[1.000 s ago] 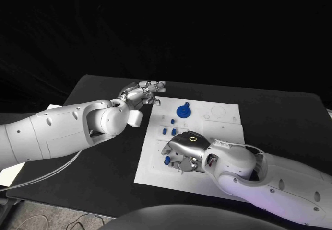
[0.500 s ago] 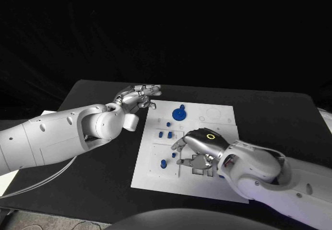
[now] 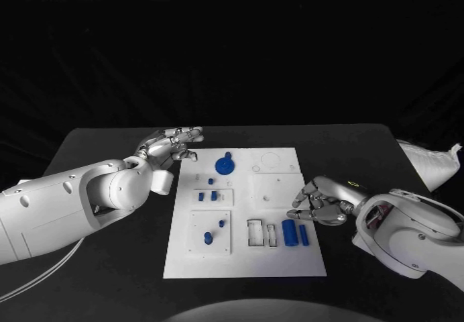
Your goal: Assemble the parts on the task board
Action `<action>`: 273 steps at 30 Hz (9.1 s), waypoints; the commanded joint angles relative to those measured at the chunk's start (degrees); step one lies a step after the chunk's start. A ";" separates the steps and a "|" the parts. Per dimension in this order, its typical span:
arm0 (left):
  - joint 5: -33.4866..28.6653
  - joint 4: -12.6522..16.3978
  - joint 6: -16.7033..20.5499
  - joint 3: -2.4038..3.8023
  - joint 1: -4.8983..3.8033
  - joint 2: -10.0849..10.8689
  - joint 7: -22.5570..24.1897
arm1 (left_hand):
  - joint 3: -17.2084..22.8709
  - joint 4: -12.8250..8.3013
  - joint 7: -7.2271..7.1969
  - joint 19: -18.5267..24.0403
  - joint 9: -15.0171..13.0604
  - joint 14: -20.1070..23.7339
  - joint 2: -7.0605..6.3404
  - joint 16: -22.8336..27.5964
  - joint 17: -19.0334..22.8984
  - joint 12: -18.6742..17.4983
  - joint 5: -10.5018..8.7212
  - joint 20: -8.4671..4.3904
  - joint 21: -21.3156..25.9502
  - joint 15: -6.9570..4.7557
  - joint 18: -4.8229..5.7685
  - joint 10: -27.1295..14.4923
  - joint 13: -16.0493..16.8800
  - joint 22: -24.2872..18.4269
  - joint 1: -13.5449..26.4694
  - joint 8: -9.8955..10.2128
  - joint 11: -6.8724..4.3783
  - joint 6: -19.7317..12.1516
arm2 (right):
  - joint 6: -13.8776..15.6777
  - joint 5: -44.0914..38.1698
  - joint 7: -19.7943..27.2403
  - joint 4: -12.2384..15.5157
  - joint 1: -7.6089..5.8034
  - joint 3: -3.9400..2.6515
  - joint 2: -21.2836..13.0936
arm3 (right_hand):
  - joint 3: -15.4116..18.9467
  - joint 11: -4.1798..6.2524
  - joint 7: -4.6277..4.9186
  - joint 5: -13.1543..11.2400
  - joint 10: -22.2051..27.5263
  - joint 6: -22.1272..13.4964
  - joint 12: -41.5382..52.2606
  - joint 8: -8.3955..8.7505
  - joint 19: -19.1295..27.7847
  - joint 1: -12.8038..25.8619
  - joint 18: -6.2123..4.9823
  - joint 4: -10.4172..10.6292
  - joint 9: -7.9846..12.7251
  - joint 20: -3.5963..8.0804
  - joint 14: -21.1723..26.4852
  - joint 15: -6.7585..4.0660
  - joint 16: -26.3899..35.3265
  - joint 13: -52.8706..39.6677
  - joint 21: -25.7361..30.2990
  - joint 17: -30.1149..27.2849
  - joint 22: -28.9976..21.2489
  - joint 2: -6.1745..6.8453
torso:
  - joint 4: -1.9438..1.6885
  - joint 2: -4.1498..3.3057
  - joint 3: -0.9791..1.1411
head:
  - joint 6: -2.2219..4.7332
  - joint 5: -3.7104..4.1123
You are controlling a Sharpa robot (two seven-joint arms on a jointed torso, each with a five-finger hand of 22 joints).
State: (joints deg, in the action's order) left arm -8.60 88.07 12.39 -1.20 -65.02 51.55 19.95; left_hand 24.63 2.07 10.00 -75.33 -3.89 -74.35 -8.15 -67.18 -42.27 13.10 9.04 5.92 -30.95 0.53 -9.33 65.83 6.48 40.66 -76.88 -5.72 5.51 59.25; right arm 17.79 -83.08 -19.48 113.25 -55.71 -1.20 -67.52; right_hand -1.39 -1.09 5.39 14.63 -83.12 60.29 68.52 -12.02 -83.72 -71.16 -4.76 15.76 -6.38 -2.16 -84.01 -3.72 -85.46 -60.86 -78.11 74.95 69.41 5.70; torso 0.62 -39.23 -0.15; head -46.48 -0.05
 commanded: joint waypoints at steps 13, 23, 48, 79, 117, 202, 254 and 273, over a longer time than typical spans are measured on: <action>0.30 -0.07 -1.04 -0.29 -0.02 0.11 0.36 | -0.31 -0.08 0.00 0.25 0.02 0.39 0.43 0.20 0.21 0.22 -0.33 0.03 0.25 -0.04 -1.03 -0.47 0.07 -0.08 0.00 -0.07 -0.07 -0.22 | -2.77 -5.35 -12.61 0.95 2.76 0.42 0.99 | 6.30 0.68 -0.34 1.33 -4.18 -1.12 17.15 -3.88 -1.10 2.95 1.21 0.85 -2.25 0.11 -4.88 0.00 -1.81 -23.90 -2.04 8.85 2.90 -2.70 | 0.70 0.04 -0.33 | -0.22 0.86; 0.36 -0.15 -1.07 -0.38 -0.01 0.28 0.30 | -0.31 -0.08 0.00 0.25 0.02 0.39 0.43 0.20 0.21 0.22 -0.33 0.03 0.25 -0.04 -1.03 -0.47 0.07 -0.08 0.00 -0.07 -0.07 -0.22 | -2.56 -8.65 -12.77 1.25 3.41 0.43 2.73 | 7.00 0.72 -0.40 1.41 -4.36 -1.20 17.46 -4.31 -1.23 2.87 1.30 0.77 -2.57 0.12 -4.96 -0.02 -2.03 -24.34 -2.34 9.33 3.40 -2.65 | 0.79 0.02 -0.34 | -0.43 0.34; 0.37 -0.26 -1.24 -0.41 -0.01 0.40 0.15 | -0.31 -0.08 0.00 0.25 0.02 0.39 0.43 0.20 0.21 0.22 -0.33 0.03 0.25 -0.04 -1.03 -0.47 0.07 -0.08 0.00 -0.07 -0.07 -0.22 | -8.05 -11.41 -13.27 -1.47 5.33 0.43 7.19 | 7.70 0.86 -0.57 1.99 -4.36 -1.16 17.48 -5.32 -1.33 1.52 1.41 0.54 -3.37 0.19 -5.04 -0.12 -2.29 -24.53 -2.75 9.89 4.08 -3.24 | 0.72 0.01 -0.42 | -0.98 0.04; 0.49 -0.14 -1.47 -0.41 0.02 0.46 0.00 | -0.39 -0.16 0.03 0.29 0.01 0.51 0.49 0.24 0.37 0.39 -0.33 0.04 0.32 -0.02 -1.03 -0.62 0.09 -0.12 -0.03 -0.10 -0.05 -0.25 | 3.62 1.26 -10.90 1.63 5.01 -0.91 8.10 | 7.46 2.33 -2.27 8.00 -4.16 1.69 16.60 -8.75 -1.43 -1.64 1.50 0.73 -6.97 1.17 -5.13 -1.29 -2.58 -24.20 -3.20 10.57 4.78 -8.17 | 0.79 0.09 -0.53 | -0.84 -0.49; 0.52 0.17 -1.83 -0.41 0.02 0.61 -0.21 | -0.39 -0.16 0.03 0.29 0.01 0.51 0.49 0.24 0.37 0.39 -0.33 0.04 0.32 -0.02 -1.03 -0.62 0.09 -0.12 -0.03 -0.10 -0.05 -0.25 | -3.14 -3.20 -14.78 -2.31 5.06 -0.94 15.24 | 16.74 4.17 -4.37 -7.26 -3.77 4.46 13.67 -12.03 -1.30 10.87 1.41 0.95 -14.08 2.69 -4.98 -2.89 -2.08 -22.58 -2.68 9.84 4.36 -9.81 | 0.84 0.06 -0.45 | -1.01 -1.09; 0.91 0.06 -2.07 -0.58 0.04 0.93 -0.59 | -0.58 -0.22 0.09 0.39 0.02 0.84 0.59 0.46 0.97 0.66 -0.33 0.09 0.46 0.04 -1.01 -0.95 0.11 -0.20 0.05 -0.13 0.03 -0.36 | -4.07 -11.38 -10.09 1.94 3.78 -0.11 -3.07 | 13.26 1.81 -1.56 -2.96 -2.49 -0.18 9.83 -4.14 -0.89 -2.63 1.32 -4.52 -15.25 1.00 -4.88 -0.95 -1.66 -21.16 -2.01 9.49 4.05 -9.07 | 1.38 0.10 -0.39 | -0.23 1.50; 0.97 0.08 -2.17 -0.59 0.10 1.18 -0.67 | -0.62 -0.23 0.09 0.44 0.01 0.91 0.63 0.48 1.03 0.74 -0.32 0.10 0.50 0.06 -1.01 -1.03 0.11 -0.23 0.07 -0.16 0.03 -0.34 | -9.55 -18.93 -12.77 -1.54 7.59 -0.05 3.62 | -9.52 2.25 -1.87 -4.31 -2.61 3.57 9.43 3.03 -1.18 -7.45 1.46 -7.30 -13.12 1.25 -5.01 -1.26 -1.86 -21.70 -2.29 10.19 4.96 -6.92 | 1.32 0.12 -0.40 | -0.91 0.63; 1.09 0.24 -2.09 -0.60 0.15 1.28 -0.69 | -0.67 -0.27 0.09 0.48 0.01 0.99 0.68 0.50 1.13 0.84 -0.32 0.12 0.56 0.08 -1.01 -1.13 0.12 -0.26 0.06 -0.19 0.04 -0.36 | 2.42 -1.33 -11.39 1.27 6.91 -0.72 2.61 | -24.41 1.92 -1.57 -0.31 -2.93 4.58 9.70 4.18 -1.31 -0.73 1.49 -8.70 -13.89 0.96 -5.13 -0.99 -2.10 -22.13 -2.40 10.72 5.26 -1.17 | 1.37 0.12 -0.47 | -0.96 0.19</action>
State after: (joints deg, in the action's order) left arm -7.78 88.14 11.26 -1.83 -64.87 52.84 18.98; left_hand 24.31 1.76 10.00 -75.12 -3.90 -73.73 -8.15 -66.95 -41.19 13.76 9.04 6.12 -30.77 0.72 -9.33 65.00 6.54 40.49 -76.88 -5.72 5.51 59.25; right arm 17.57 -88.75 -30.84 114.22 -48.76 -1.91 -64.92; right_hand -24.93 0.91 4.16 14.09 -83.96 64.19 77.99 -7.55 -83.99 -72.32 -3.50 7.58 -19.86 -1.05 -84.23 -4.71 -87.43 -74.95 -80.28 74.94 74.62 4.71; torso 1.98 -39.11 -0.62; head -47.40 0.15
